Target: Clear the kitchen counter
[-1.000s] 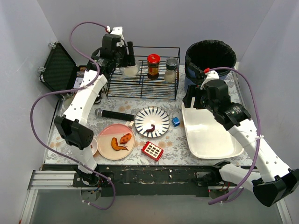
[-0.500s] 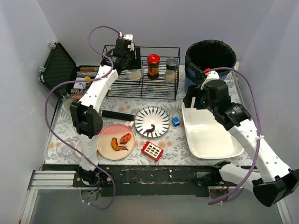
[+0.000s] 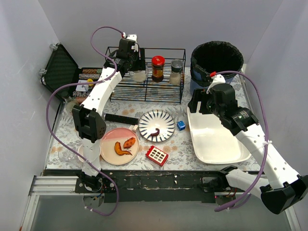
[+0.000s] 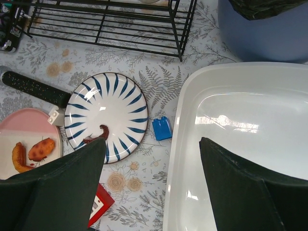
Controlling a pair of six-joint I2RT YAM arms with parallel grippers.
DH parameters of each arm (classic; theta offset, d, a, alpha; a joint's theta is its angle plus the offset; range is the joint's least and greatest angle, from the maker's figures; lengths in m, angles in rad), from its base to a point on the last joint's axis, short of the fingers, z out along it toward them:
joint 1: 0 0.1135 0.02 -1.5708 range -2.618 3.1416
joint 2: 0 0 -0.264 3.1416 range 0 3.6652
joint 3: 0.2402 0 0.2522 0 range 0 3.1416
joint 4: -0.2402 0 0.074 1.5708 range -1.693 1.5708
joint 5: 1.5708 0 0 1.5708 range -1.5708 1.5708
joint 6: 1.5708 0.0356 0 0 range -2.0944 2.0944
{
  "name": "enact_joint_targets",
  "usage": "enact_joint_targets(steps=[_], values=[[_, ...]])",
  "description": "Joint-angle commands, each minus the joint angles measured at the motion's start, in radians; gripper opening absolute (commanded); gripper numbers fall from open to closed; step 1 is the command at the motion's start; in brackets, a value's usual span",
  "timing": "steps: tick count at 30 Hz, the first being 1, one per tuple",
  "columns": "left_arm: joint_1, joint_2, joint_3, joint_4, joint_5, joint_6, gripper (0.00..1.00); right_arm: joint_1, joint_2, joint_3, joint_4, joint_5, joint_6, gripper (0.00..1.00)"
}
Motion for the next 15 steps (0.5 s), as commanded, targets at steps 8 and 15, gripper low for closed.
enact_joint_targets(steps=[8,15], values=[[0.001,-0.054,-0.04,0.073,-0.01,0.017,0.72,-0.001,-0.002,0.007,0.027,-0.024,0.012,0.87],[0.001,-0.063,-0.054,0.068,-0.017,0.015,0.91,0.001,0.001,0.008,0.026,-0.028,0.012,0.87]])
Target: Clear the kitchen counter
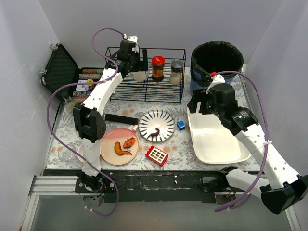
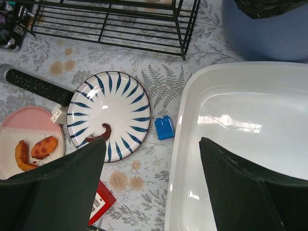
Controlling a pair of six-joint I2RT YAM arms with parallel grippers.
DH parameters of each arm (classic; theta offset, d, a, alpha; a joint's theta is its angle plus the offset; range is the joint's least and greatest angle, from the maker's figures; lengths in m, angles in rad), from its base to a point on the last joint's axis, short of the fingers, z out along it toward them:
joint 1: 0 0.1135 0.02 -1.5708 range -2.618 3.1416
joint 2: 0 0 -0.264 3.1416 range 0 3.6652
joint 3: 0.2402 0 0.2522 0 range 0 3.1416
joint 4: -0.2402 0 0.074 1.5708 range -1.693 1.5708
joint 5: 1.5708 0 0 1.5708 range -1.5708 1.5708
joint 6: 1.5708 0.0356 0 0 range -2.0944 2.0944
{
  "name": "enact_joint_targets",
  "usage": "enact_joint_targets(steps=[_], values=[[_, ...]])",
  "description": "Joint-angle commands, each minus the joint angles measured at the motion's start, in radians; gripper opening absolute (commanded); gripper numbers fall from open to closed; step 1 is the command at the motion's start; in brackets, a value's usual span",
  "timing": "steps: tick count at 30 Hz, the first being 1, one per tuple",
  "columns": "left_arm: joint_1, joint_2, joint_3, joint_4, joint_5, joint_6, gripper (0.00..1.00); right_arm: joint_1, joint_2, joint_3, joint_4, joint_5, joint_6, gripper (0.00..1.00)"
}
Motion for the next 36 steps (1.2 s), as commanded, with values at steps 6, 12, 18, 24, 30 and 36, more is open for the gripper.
enact_joint_targets(steps=[6,12,18,24,30,36], values=[[0.005,-0.087,0.007,0.011,-0.029,-0.011,0.98,-0.001,0.002,0.008,0.032,-0.017,0.012,0.87],[0.018,-0.178,0.001,-0.017,-0.055,-0.031,0.98,-0.001,0.002,0.002,0.034,-0.015,0.006,0.87],[0.1,-0.346,-0.176,-0.066,-0.085,-0.093,0.98,-0.001,-0.004,-0.013,0.05,-0.018,0.003,0.87],[0.165,-0.557,-0.391,-0.064,-0.173,-0.1,0.98,-0.001,0.007,-0.039,0.07,-0.038,-0.004,0.87],[0.246,-0.687,-0.436,-0.057,-0.255,-0.136,0.98,-0.001,0.024,-0.047,0.089,-0.072,-0.008,0.87],[0.45,-0.715,-0.474,-0.081,-0.276,-0.179,0.98,0.001,0.031,-0.038,0.087,-0.092,-0.027,0.87]])
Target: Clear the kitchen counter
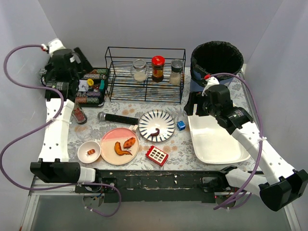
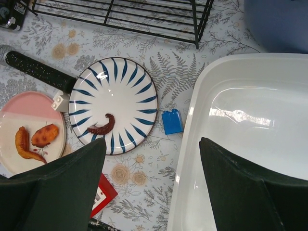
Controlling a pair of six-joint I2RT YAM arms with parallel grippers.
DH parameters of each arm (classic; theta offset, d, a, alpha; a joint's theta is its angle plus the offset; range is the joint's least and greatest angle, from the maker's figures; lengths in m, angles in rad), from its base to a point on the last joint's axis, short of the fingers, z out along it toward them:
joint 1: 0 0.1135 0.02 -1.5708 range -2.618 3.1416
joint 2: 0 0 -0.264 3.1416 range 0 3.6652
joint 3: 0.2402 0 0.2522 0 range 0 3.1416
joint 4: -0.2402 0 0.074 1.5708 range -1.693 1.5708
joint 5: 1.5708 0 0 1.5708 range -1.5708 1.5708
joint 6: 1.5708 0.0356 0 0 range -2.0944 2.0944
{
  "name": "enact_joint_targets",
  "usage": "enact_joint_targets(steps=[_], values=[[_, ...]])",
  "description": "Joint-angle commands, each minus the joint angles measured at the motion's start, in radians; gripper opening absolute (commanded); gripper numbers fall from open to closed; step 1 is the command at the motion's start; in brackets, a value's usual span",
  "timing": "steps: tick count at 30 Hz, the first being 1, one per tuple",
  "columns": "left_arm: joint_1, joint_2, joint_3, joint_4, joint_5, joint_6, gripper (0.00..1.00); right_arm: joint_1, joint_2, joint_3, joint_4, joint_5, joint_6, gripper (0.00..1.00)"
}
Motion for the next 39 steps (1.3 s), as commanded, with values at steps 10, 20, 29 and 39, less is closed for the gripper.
enact_joint_targets(steps=[10,20,29,39], values=[[0.332,-0.054,-0.222,0.016,0.059,-0.061,0.98,-0.001,-0.013,-0.015,0.054,-0.015,-0.05,0.87],[0.337,-0.02,-0.298,0.065,0.111,-0.044,0.98,-0.001,-0.02,-0.045,0.07,-0.02,-0.055,0.87],[0.338,-0.008,-0.357,0.088,0.075,-0.014,0.97,-0.001,-0.02,-0.05,0.076,-0.003,-0.067,0.87],[0.326,-0.026,-0.428,0.12,0.03,0.003,0.82,-0.001,0.004,-0.027,0.074,-0.018,-0.079,0.87]])
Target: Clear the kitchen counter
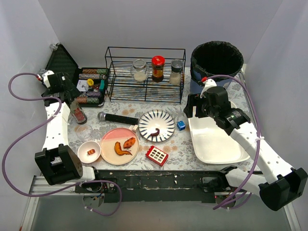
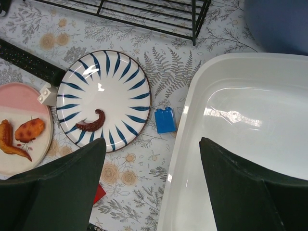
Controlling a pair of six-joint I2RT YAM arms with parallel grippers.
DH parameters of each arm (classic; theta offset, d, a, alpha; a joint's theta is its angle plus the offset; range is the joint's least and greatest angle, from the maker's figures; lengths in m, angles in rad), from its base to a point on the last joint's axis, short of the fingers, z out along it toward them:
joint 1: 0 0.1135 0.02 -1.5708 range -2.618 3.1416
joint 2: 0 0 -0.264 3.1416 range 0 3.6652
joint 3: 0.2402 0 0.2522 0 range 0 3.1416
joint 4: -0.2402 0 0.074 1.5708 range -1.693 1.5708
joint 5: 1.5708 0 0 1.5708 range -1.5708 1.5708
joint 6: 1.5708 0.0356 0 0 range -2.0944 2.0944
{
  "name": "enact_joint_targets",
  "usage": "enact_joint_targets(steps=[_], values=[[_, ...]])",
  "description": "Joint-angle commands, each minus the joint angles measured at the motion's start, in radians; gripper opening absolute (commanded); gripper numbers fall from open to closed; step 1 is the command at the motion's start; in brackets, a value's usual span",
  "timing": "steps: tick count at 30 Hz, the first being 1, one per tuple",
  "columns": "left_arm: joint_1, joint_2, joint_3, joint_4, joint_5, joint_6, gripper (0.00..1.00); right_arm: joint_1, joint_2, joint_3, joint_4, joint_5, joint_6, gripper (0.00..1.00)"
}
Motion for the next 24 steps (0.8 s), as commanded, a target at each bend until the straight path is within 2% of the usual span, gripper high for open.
enact_joint_targets(steps=[1,4,9,14,16,24], values=[[-0.01,-0.032,-0.043,0.043,-0.051,0.022,0.81,-0.001,0.004,0.025,0.036,-0.012,-0.021,0.87],[-0.019,-0.032,-0.061,0.063,-0.072,0.023,0.74,-0.001,0.001,0.028,0.034,-0.009,-0.022,0.87],[-0.035,-0.044,-0.075,0.088,-0.114,0.037,0.5,-0.001,0.004,0.036,0.028,-0.006,-0.027,0.87],[-0.05,-0.045,-0.069,0.092,-0.14,0.043,0.12,-0.001,0.004,0.035,0.03,-0.011,-0.024,0.87],[-0.055,-0.044,-0.063,0.092,-0.151,0.043,0.0,-0.001,0.004,0.033,0.027,-0.008,-0.022,0.87],[-0.061,-0.055,-0.017,0.098,-0.129,0.049,0.0,0.001,-0.003,0.021,0.027,0.002,-0.027,0.87]])
